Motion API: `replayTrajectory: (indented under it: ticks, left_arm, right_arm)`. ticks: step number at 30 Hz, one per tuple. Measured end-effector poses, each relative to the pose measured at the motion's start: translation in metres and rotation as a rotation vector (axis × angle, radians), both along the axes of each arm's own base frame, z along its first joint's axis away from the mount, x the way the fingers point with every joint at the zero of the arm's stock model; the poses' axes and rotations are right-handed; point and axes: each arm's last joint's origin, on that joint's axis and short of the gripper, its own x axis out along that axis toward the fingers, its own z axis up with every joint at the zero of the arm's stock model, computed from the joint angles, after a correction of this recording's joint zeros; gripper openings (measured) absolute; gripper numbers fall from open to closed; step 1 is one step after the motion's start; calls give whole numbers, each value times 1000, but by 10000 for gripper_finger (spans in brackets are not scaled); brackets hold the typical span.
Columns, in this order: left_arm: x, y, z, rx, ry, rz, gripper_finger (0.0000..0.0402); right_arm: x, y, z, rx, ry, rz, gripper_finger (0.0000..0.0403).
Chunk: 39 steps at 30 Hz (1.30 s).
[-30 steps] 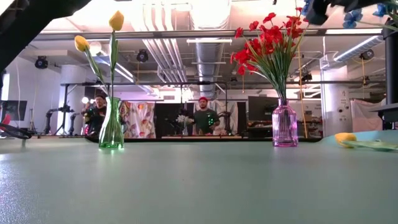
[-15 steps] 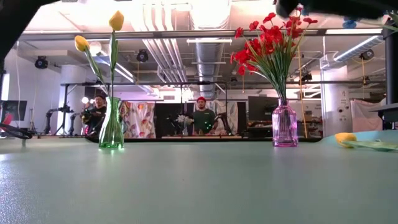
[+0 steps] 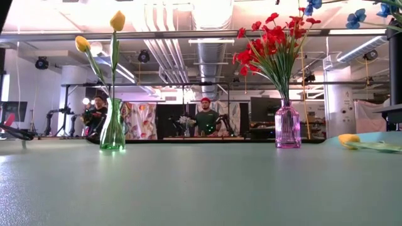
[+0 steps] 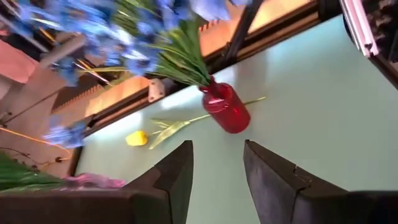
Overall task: Sort flowers into vase by color
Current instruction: Put the yellow tulip into the green vase
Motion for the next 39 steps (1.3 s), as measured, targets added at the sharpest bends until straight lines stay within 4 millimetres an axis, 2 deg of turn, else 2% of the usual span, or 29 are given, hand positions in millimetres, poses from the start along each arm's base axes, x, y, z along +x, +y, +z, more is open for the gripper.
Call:
replayTrajectory:
  ticks: [5, 10, 14, 21, 27, 30, 32, 34, 37, 39]
  left_arm:
    - [-41, 11, 24, -22, -88, 32, 123]
    - [-90, 36, 24, -123, -218, 186, 123]
    - [-122, 53, 19, -205, -284, 282, 123]
    - [-158, 72, 20, -228, -349, 315, 123]
    - [-185, 85, 38, -180, -398, 316, 123]
    - [-198, 91, 52, -155, -424, 296, 123]
    - [-207, 95, 66, -194, -466, 297, 123]
    - [-216, 98, 82, -301, -536, 314, 123]
    - [-225, 96, 93, -425, -586, 303, 123]
    - [-227, 92, 93, -438, -578, 283, 123]
  right_arm:
    - [-2, 1, -1, -9, 2, 9, 226]
    - [-2, -3, 1, 85, -61, -126, 226]
    - [6, -17, 7, 155, -94, -218, 226]
    - [20, -50, 17, 232, -119, -337, 226]
    - [25, -75, 20, 244, -139, -455, 226]
    - [29, -86, 14, 190, -51, -383, 226]
    - [28, -95, 6, 239, 20, -324, 226]
    - [23, -107, -4, 348, 78, -342, 226]
    - [-21, -147, -14, 555, 79, -462, 226]
    - [-32, -156, -24, 639, 104, -534, 226]
